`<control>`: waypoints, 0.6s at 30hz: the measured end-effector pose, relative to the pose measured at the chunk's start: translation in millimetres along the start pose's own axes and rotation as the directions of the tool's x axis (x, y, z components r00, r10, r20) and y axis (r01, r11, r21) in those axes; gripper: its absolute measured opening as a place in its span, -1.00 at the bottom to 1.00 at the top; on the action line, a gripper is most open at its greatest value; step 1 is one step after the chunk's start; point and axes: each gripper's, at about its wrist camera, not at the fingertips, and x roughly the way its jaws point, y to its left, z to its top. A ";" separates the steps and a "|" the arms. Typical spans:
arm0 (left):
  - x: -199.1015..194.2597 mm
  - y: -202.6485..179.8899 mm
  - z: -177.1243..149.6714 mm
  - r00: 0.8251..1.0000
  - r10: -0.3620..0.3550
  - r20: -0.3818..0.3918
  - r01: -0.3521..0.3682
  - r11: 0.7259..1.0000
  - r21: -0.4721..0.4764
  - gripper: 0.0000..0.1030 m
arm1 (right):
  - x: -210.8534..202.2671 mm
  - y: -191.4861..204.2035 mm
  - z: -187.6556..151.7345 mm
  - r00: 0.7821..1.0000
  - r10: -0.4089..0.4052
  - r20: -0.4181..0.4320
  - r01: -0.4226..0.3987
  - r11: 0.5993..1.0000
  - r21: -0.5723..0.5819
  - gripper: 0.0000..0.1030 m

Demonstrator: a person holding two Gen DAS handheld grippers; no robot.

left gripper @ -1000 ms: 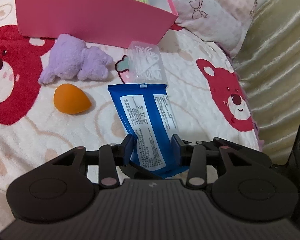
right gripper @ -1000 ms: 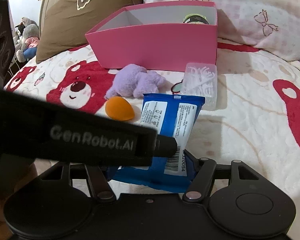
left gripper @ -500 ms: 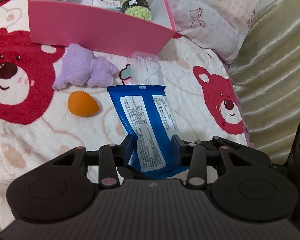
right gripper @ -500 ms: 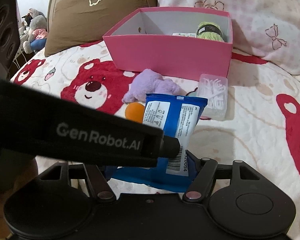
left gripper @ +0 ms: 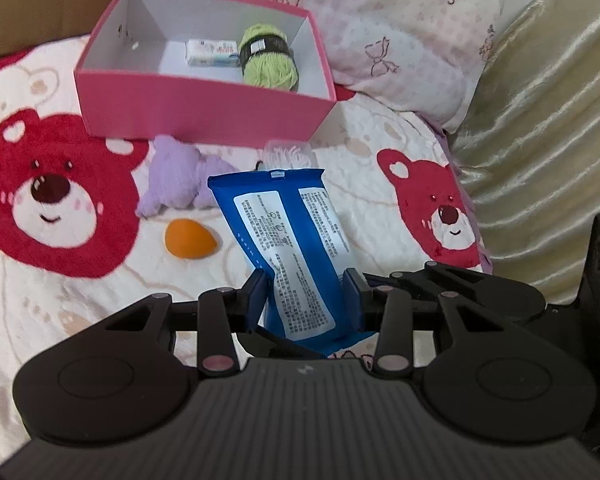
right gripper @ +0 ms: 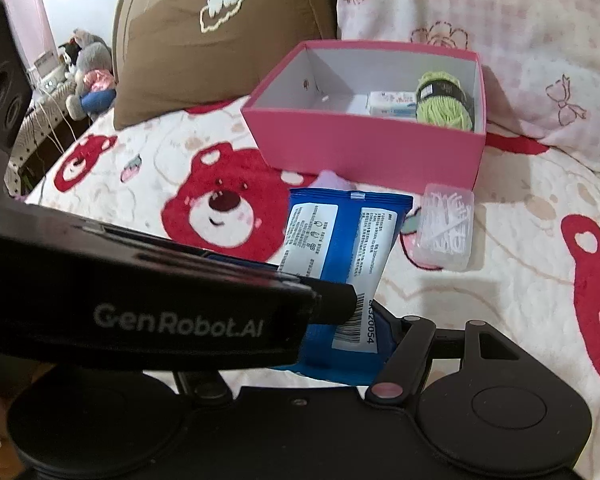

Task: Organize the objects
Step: 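Lift the blue snack packet with the left tool and carry it to the box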

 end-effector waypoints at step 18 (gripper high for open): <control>-32.6 -8.0 25.0 1.000 -0.002 -0.003 0.002 1.000 0.003 -0.25 | -24.2 4.2 33.0 0.999 0.050 0.010 -0.050 0.999 -0.018 0.36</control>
